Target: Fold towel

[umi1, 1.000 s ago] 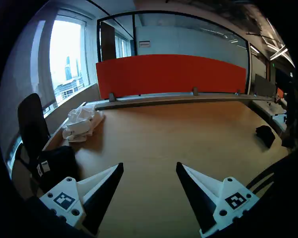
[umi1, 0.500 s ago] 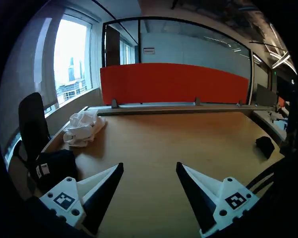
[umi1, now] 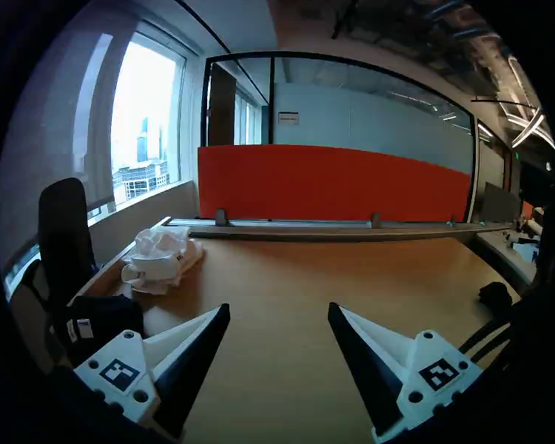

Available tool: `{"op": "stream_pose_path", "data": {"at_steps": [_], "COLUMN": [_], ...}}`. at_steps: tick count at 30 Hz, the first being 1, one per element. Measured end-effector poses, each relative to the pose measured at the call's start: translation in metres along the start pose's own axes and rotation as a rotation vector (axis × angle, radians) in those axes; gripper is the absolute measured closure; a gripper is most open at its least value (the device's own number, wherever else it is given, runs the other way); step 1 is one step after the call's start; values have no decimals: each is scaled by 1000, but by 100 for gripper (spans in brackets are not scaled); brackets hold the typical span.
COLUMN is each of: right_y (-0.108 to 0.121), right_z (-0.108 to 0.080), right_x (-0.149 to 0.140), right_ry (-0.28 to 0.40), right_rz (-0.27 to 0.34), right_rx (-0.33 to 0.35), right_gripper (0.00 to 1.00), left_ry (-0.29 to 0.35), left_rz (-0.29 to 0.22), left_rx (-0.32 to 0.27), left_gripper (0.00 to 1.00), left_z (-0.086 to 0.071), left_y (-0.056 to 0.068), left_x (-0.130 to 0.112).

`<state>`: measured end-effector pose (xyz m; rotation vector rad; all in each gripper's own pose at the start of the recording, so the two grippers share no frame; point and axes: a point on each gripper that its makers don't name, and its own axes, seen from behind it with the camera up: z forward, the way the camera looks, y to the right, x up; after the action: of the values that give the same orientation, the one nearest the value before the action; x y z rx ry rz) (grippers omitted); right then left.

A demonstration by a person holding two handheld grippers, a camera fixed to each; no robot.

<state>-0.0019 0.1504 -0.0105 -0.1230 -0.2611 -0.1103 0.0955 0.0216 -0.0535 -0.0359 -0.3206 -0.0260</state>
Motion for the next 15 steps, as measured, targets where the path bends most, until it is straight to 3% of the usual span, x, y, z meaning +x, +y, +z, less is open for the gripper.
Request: {"op": "stream_pose_path", "data": {"at_steps": [15], "right_y": [-62], "right_z": [0], "right_x": [38], "right_ry": [71], "right_rz": [22], "right_rx": [76], "right_gripper": [0], "left_ry": [77], "left_rz": [-21], "left_rx": [-4], "left_gripper": [1], "left_z": [17], "left_y": [-10], "left_x": [33]}}
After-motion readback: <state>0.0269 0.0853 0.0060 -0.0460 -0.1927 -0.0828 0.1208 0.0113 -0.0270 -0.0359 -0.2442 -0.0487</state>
